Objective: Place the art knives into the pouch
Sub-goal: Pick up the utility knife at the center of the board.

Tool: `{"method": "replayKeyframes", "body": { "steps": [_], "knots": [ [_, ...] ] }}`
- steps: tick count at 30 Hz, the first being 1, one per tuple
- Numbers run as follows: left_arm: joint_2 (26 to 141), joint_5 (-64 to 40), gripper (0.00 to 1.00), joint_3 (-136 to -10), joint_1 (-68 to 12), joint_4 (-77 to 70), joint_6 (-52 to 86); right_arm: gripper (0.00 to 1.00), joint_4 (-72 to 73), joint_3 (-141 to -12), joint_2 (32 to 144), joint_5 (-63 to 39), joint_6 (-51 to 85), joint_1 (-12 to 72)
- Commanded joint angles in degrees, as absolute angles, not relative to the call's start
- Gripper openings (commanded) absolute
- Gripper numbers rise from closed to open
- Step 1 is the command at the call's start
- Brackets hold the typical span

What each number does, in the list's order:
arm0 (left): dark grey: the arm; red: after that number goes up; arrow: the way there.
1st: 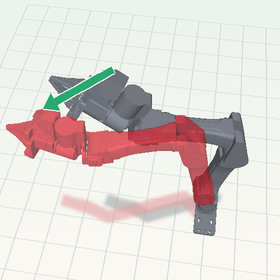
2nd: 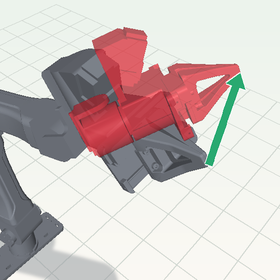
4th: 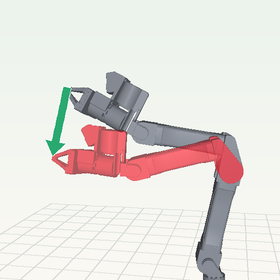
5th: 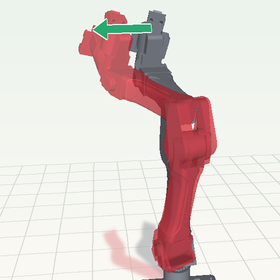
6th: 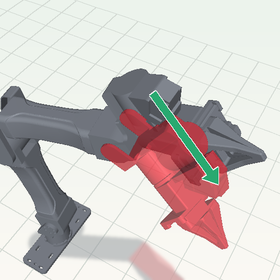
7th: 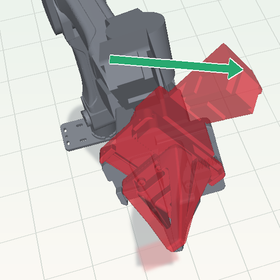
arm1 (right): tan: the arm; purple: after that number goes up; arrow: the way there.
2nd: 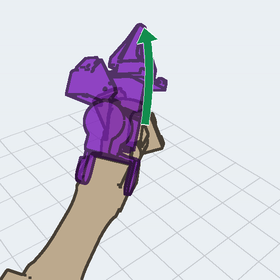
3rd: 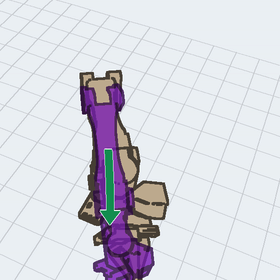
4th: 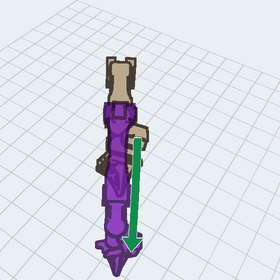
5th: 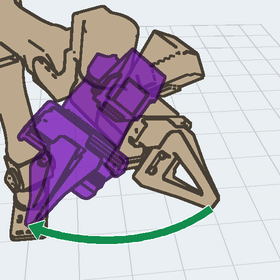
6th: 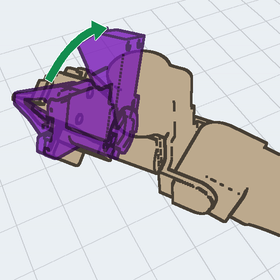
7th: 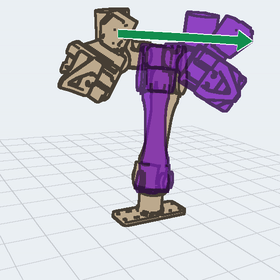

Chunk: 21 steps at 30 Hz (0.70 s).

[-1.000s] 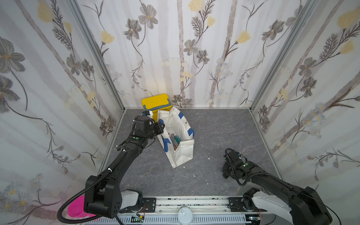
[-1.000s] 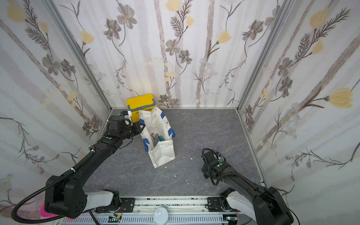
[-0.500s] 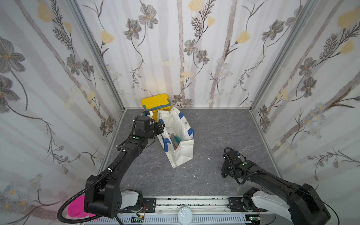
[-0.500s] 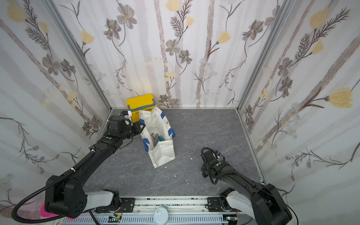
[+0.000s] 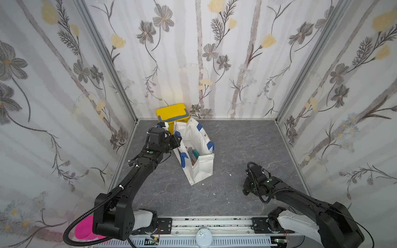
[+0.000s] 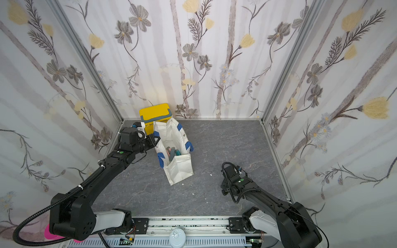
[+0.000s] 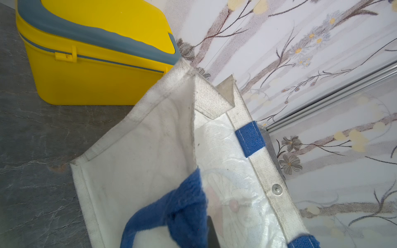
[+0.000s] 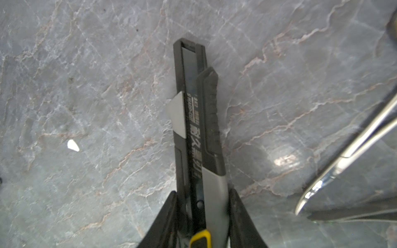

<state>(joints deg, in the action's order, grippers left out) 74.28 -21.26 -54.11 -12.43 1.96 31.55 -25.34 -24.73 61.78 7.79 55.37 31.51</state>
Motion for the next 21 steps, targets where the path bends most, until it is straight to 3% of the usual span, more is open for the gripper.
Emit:
{"method": "replayKeyframes", "body": {
  "steps": [1,21],
  "knots": [
    [74.33,-22.16,0.00,-54.23,-12.47,-0.62,32.10,0.27,-23.27,-25.14,60.53,7.61,56.07,31.50],
    [74.62,-22.03,0.00,-54.06,-12.48,-0.70,32.12,0.24,-16.95,-25.60,59.10,5.13,57.10,31.50]
  ]
}}
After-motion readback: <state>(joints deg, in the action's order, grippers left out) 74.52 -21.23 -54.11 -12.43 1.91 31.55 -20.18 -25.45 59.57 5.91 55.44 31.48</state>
